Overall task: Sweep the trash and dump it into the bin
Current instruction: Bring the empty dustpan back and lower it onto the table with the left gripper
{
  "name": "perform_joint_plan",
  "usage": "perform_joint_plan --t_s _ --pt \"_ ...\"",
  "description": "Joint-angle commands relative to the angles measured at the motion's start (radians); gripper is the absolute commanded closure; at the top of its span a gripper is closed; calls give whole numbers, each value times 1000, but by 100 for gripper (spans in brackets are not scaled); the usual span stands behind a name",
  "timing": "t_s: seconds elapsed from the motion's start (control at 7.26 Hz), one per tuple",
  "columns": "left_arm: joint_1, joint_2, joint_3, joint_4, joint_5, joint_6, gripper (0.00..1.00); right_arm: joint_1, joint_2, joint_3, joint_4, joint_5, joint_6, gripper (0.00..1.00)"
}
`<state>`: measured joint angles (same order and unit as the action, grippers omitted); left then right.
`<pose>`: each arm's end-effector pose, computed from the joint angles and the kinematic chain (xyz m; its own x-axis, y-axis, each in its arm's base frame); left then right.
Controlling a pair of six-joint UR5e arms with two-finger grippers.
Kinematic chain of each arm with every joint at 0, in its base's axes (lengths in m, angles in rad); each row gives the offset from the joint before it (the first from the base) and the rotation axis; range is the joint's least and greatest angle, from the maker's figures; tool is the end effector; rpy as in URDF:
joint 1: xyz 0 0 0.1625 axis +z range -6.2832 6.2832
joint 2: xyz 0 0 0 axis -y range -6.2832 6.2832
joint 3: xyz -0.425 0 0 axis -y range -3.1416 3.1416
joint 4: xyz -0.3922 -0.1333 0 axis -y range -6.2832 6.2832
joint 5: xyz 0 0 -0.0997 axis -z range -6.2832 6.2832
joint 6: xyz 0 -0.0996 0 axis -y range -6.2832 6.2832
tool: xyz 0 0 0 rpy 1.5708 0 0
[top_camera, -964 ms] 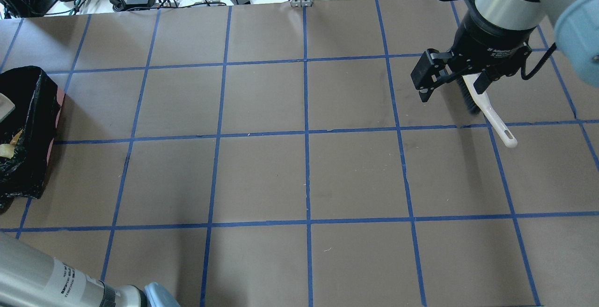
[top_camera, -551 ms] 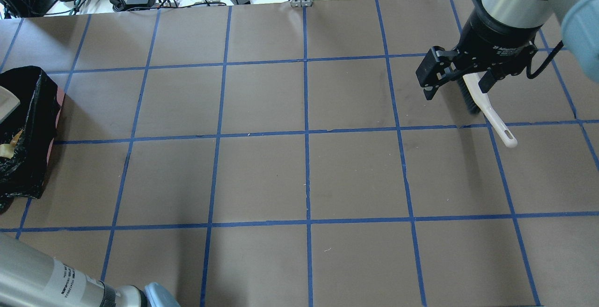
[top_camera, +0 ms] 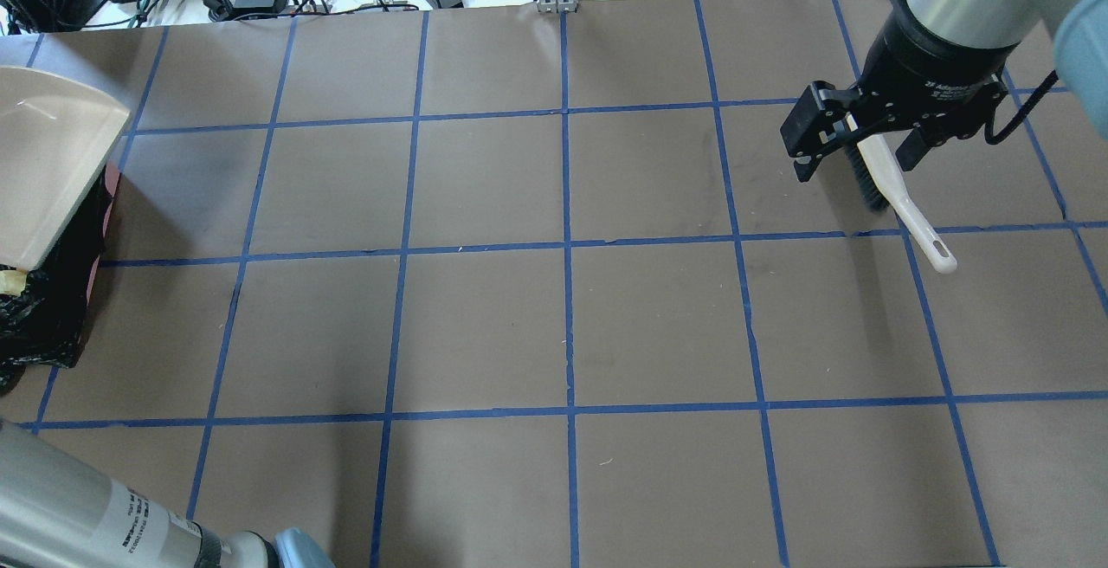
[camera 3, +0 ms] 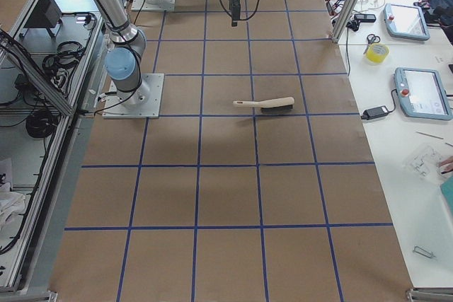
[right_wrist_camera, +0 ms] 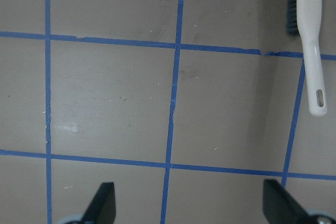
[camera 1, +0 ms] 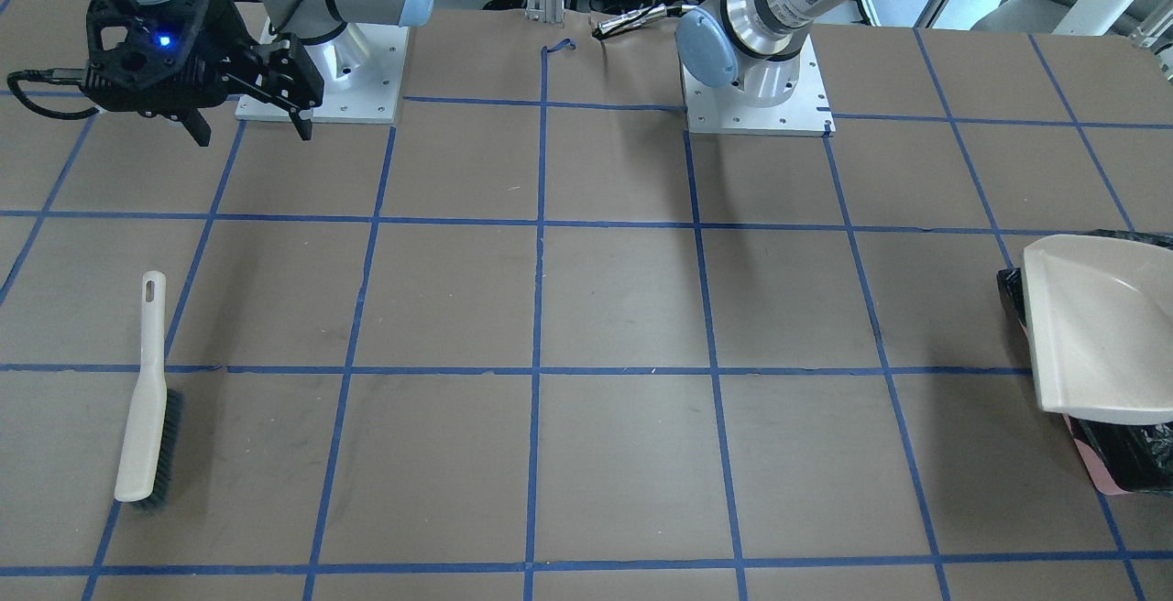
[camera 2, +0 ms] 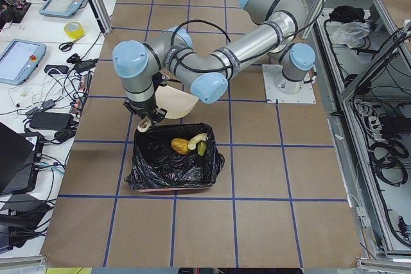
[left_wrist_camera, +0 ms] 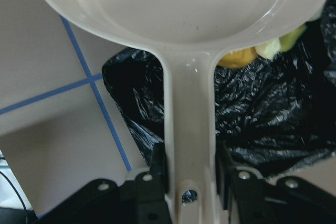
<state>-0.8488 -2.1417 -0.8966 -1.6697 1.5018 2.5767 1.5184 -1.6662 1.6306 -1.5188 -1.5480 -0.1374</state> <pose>0.3706 -0.6329 0.4616 0.2788 0.9584 -0.0606 0.9591 -0.2811 -0.0332 0.1118 -0.4560 0.4983 -0.9961 -0.0845 -0.0248 -0.0849 0.9963 0.0131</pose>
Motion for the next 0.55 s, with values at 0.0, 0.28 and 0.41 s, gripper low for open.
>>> perform_joint_plan --t_s 0.0,0.28,0.41 --pt "-122 -11 -39 -15 -41 -166 100 0 0 0 2 0 -1 0" --pt "-226 -11 -108 10 -38 -303 100 -1 0 0 8 -1 -1 0" --pt "-277 -11 -143 55 -37 -372 100 -1 0 0 9 -1 -1 0"
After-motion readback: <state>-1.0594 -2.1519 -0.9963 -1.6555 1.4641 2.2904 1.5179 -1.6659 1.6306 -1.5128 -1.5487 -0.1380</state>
